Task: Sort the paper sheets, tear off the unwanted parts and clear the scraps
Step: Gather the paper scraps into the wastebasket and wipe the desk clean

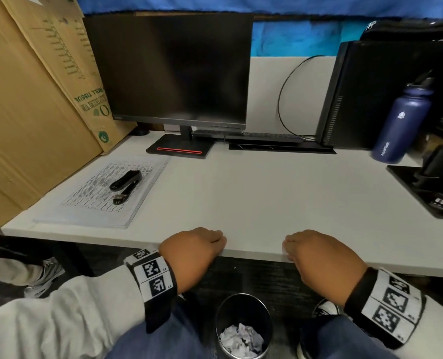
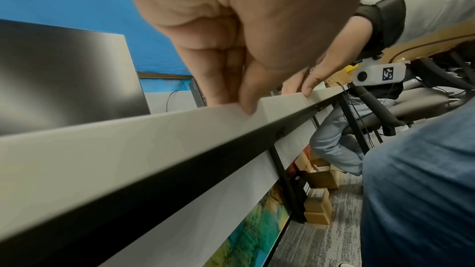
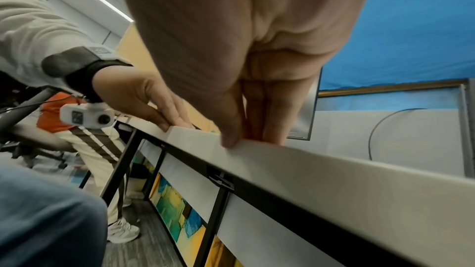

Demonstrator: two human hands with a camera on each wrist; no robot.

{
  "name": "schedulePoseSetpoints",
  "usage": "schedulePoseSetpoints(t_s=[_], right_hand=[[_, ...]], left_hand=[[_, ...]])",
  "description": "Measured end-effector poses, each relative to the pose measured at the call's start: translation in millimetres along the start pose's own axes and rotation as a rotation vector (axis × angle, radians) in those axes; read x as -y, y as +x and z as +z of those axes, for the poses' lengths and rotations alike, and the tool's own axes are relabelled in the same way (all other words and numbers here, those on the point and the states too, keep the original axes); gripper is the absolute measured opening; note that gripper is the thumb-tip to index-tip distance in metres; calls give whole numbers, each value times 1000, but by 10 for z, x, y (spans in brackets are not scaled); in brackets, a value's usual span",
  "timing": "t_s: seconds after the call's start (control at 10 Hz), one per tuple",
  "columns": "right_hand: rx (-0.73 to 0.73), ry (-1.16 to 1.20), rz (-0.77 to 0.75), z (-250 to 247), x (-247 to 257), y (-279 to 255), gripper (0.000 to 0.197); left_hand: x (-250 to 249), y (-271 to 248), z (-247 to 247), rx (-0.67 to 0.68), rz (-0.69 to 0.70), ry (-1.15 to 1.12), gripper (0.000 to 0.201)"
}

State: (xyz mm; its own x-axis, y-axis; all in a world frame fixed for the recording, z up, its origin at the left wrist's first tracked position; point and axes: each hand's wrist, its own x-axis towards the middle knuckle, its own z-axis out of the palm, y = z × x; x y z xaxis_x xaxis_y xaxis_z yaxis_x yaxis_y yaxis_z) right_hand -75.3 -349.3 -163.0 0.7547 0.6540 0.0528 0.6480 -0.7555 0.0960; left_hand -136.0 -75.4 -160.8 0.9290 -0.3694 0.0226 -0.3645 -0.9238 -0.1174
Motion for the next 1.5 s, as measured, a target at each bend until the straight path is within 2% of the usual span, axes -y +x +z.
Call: schedulePoseSetpoints(t_s=[0.1, 0.3, 0.4, 0.5, 0.6, 0.7, 0.8, 0.9, 1.0, 1.1, 1.2, 1.3, 1.4, 1.5], right_hand=[[-44, -77, -4, 89, 34, -67, 40], [-112, -107, -93, 58, 105, -151, 44], [-130, -60, -103, 86, 38, -146, 42], [-153, 98, -8, 74, -21, -121, 24], [-164, 507, 240, -55, -25, -154, 10], [-158, 1039, 395, -102, 45, -200, 7], [92, 1449, 409, 20, 202, -247, 9], [306, 1609, 465, 400, 337, -238, 12], [344, 1659, 637, 930, 337, -132, 12], [270, 1725, 862, 1413, 281, 7, 15], [209, 1735, 1005, 1779, 282, 154, 17], [282, 1504, 984, 2014, 330, 285, 22], [298, 1397, 971, 2147, 350, 397, 26], [363, 1285, 921, 2245, 310, 487, 21]], left_hand=[[9, -51, 58, -106, 30, 21, 40], [39, -67, 103, -190, 48, 39, 32], [63, -66, 63, -165, 30, 13, 30], [90, -24, -5, -144, -44, -103, 26], [179, 16, -76, -202, -257, -349, 16], [235, 23, -141, -311, -557, -898, 8], [70, -26, -201, -270, -693, -1615, 10], [-241, -64, -19, -54, -723, -1955, 13], [-509, 11, 452, 101, -835, -2064, 13], [-634, 237, 1082, 86, -1015, -2081, 14], [-670, 435, 1577, 79, -1140, -1924, 23], [-675, 592, 1915, 143, -1246, -1815, 15], [-646, 652, 2297, 337, -1151, -1410, 31], [-699, 676, 2484, 454, -1113, -1511, 43]])
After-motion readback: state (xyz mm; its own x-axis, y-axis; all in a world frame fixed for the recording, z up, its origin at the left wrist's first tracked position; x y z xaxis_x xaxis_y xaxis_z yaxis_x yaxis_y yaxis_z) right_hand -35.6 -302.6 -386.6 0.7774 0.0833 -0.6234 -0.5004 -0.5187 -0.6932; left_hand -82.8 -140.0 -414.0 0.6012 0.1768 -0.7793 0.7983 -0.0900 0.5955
